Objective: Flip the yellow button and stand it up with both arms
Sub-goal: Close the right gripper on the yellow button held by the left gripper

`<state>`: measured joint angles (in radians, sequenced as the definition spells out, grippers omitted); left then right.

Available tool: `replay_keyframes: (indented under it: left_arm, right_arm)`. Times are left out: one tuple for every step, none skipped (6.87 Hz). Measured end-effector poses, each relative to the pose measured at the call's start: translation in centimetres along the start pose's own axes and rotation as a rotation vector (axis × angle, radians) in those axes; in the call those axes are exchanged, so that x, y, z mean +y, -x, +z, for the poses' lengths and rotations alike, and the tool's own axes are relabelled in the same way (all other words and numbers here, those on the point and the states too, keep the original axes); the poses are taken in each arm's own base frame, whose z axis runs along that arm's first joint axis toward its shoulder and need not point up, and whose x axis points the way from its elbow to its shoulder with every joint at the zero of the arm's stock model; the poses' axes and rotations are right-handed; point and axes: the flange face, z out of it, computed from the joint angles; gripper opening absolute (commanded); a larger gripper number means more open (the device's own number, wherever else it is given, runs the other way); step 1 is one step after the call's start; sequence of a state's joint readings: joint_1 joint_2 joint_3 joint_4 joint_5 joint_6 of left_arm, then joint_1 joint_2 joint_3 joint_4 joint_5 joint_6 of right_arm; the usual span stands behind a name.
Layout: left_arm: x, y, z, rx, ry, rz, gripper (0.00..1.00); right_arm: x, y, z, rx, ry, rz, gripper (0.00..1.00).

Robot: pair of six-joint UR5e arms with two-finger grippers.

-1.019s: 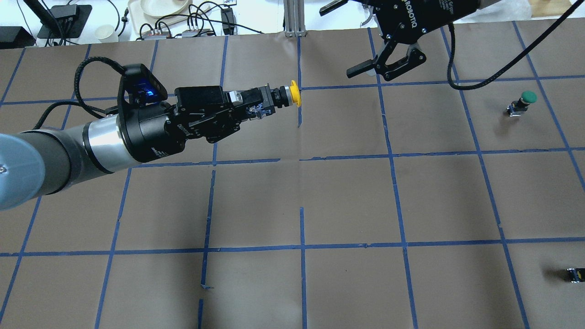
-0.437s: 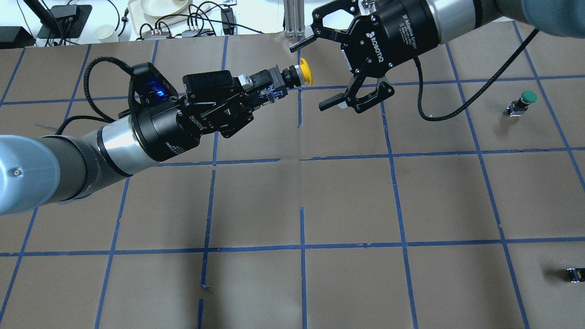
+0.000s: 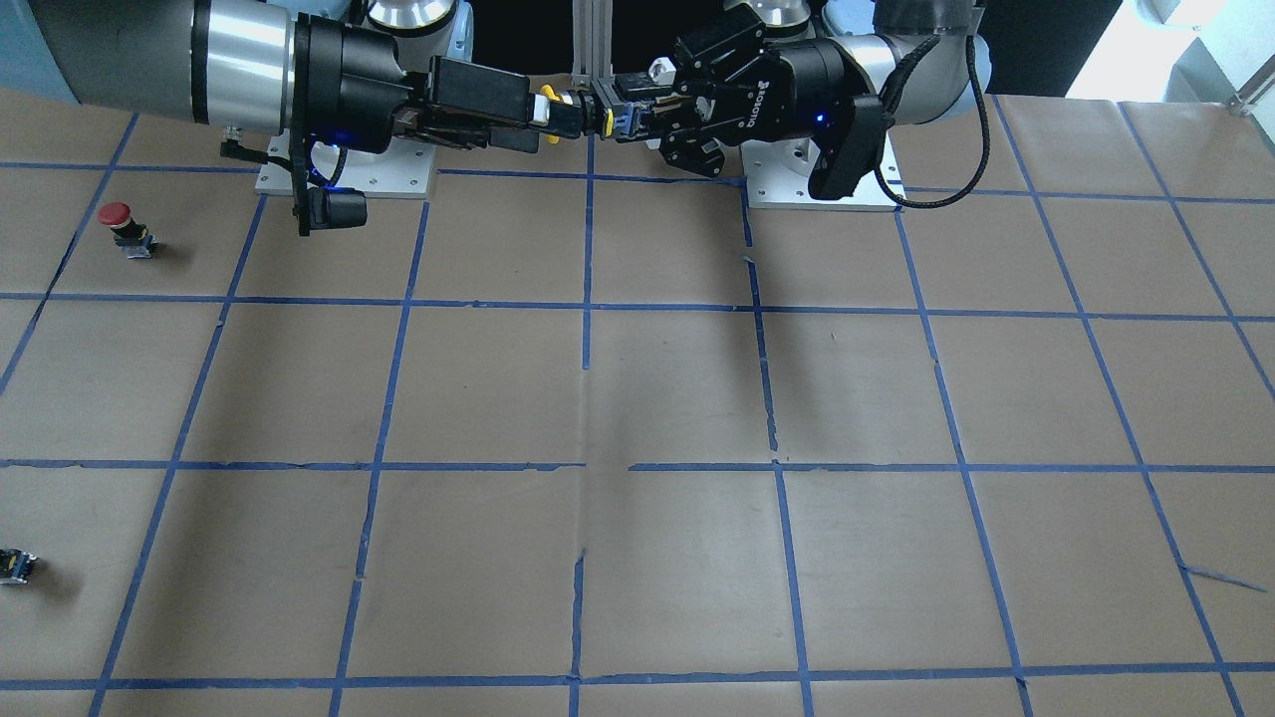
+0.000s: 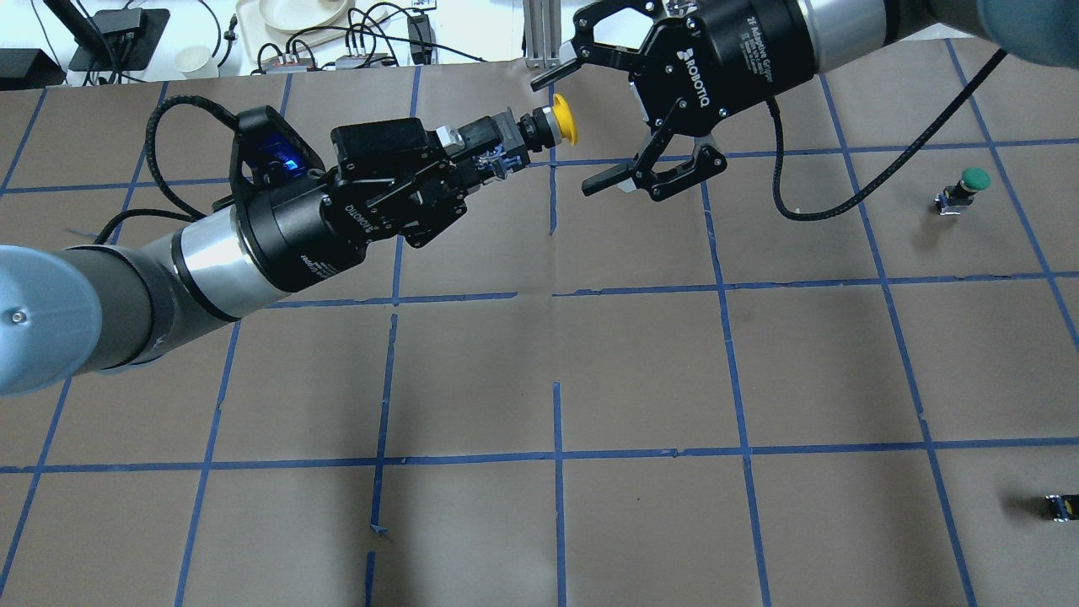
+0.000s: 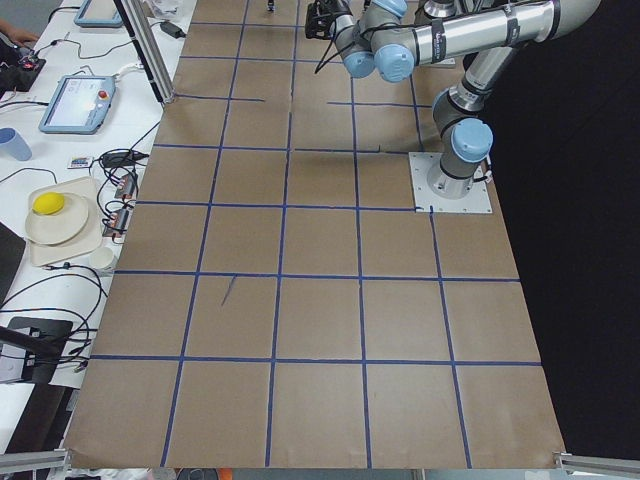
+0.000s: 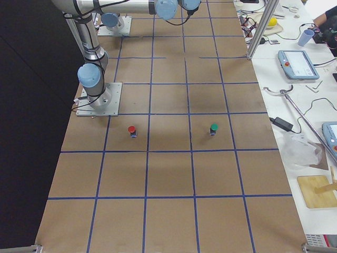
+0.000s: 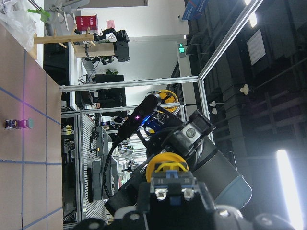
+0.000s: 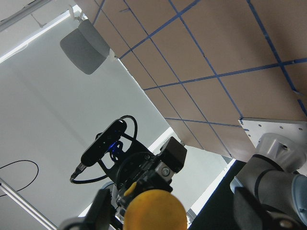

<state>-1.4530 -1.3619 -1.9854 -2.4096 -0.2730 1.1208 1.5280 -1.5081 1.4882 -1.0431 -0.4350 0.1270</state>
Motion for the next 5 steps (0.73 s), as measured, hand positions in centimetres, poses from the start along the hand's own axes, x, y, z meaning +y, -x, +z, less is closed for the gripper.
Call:
replay_keyframes:
  left_arm:
    - [0.1, -0.4, 0.0, -0.001, 0.002, -0.005, 0.01]
    - [0.1, -0.6, 0.0, -0.002, 0.003, -0.008, 0.01]
    - [0.2, -0.6, 0.0, -0.003, 0.003, -0.01, 0.02]
    - [0.2, -0.7, 0.0, -0.003, 0.004, -0.009, 0.02]
    - [0.3, -0.8, 0.0, -0.004, 0.006, -0.006, 0.35]
  right_arm:
    - [0.3, 0.4, -0.1, -0.022, 0.0, -0.006, 0.67]
    - [0.5, 0.6, -0.2, -0.031, -0.001, -0.009, 0.48]
    - [0.8, 0.8, -0.3, -0.034, -0.003, -0.012, 0.32]
    - [1.2, 0.9, -0.3, -0.035, -0.005, -0.019, 0.25]
    - [1.6, 1.0, -0.4, -0.033, -0.008, -0.026, 0.24]
